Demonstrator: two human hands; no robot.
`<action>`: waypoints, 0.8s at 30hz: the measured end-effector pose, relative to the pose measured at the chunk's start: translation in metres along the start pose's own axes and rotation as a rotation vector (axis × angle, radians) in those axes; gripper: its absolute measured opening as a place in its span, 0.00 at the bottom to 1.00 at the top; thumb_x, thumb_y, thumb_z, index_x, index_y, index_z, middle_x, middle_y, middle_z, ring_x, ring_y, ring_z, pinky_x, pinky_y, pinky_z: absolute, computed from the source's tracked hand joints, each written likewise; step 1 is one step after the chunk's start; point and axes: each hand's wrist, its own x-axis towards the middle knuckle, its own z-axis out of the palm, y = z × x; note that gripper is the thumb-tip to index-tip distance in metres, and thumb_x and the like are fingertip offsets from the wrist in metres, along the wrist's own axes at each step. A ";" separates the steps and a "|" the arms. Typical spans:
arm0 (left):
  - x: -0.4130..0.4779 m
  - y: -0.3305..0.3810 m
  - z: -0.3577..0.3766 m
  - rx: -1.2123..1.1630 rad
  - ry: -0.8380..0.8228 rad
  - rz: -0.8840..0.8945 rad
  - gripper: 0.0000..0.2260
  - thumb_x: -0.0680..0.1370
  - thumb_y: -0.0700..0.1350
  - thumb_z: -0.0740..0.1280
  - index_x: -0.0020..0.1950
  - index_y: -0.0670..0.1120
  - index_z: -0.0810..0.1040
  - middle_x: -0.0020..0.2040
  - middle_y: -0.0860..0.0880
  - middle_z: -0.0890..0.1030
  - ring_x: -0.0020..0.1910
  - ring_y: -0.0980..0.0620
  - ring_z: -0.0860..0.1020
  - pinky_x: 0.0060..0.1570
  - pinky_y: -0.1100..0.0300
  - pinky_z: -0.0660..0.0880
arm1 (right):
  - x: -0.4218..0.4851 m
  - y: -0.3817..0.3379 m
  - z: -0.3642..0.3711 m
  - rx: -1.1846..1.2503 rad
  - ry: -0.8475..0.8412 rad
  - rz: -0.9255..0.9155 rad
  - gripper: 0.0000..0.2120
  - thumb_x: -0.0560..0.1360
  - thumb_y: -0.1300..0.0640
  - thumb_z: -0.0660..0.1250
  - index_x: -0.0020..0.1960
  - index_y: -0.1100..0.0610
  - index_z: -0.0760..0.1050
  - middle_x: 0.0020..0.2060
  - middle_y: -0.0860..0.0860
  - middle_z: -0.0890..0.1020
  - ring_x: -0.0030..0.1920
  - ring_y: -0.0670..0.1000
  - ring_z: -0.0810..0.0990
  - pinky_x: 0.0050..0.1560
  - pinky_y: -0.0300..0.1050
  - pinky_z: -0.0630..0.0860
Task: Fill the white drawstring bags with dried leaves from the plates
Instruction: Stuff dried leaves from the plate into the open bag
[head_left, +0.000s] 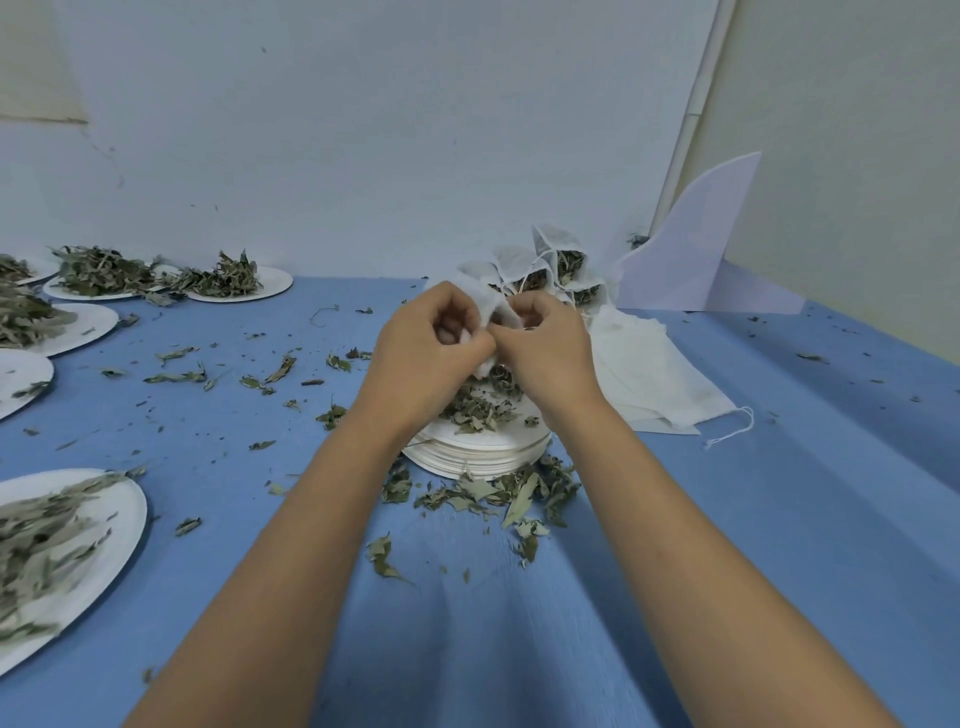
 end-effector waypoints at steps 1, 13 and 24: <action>0.001 -0.002 -0.001 0.016 0.067 -0.019 0.06 0.72 0.40 0.68 0.39 0.49 0.73 0.35 0.50 0.74 0.31 0.58 0.68 0.31 0.68 0.68 | 0.000 -0.002 -0.001 0.087 -0.065 0.040 0.10 0.70 0.62 0.73 0.50 0.56 0.78 0.41 0.50 0.81 0.40 0.46 0.81 0.42 0.39 0.79; 0.004 -0.016 -0.015 -0.046 0.383 -0.145 0.09 0.78 0.41 0.64 0.40 0.53 0.70 0.39 0.54 0.74 0.41 0.51 0.75 0.50 0.46 0.77 | 0.004 0.020 -0.010 -0.693 -0.389 -0.099 0.28 0.81 0.43 0.53 0.77 0.56 0.56 0.76 0.54 0.58 0.76 0.51 0.56 0.73 0.47 0.54; 0.007 -0.017 -0.019 -0.085 0.438 -0.175 0.08 0.77 0.41 0.64 0.40 0.52 0.71 0.39 0.54 0.75 0.42 0.52 0.76 0.48 0.53 0.76 | 0.007 0.033 0.015 -0.839 -0.484 -0.172 0.45 0.66 0.24 0.59 0.77 0.39 0.47 0.78 0.49 0.45 0.76 0.55 0.44 0.72 0.59 0.54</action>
